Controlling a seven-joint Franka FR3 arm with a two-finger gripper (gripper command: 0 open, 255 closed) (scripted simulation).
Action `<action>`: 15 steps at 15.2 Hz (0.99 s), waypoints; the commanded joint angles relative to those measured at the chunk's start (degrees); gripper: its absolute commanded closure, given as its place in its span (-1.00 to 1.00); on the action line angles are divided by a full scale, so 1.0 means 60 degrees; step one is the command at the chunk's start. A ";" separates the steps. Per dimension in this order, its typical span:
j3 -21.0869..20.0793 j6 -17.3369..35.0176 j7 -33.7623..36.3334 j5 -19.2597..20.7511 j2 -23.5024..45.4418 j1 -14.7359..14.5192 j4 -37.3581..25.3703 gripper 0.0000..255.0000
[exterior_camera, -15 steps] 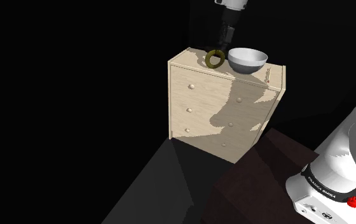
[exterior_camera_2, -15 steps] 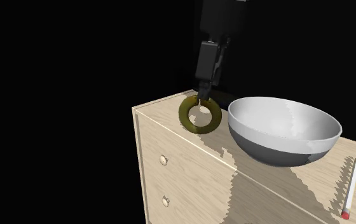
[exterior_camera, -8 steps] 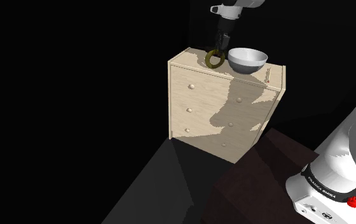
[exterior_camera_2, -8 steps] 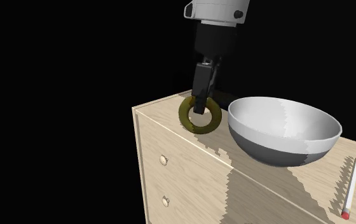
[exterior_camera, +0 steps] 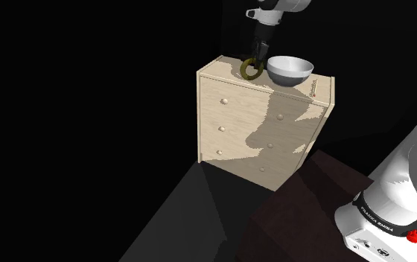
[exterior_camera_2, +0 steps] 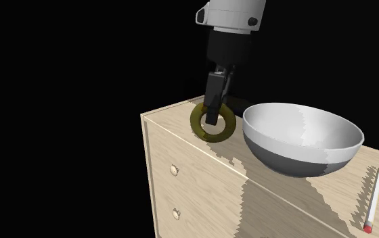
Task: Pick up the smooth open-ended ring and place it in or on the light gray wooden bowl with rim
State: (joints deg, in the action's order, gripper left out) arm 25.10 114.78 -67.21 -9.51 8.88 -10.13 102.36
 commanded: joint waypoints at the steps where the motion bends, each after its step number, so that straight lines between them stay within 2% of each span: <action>1: 0.0000 0.0000 0.0000 0.0000 0.0000 0.0000 0.0000 1.00; 10: 0.0000 0.0002 0.0000 0.0000 0.0000 0.0000 0.0001 1.00; 15: 0.0019 -0.0605 0.0093 0.0083 -0.0101 0.0002 -0.0521 1.00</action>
State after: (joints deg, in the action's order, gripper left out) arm 25.18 112.00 -66.69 -9.04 8.25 -10.17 100.10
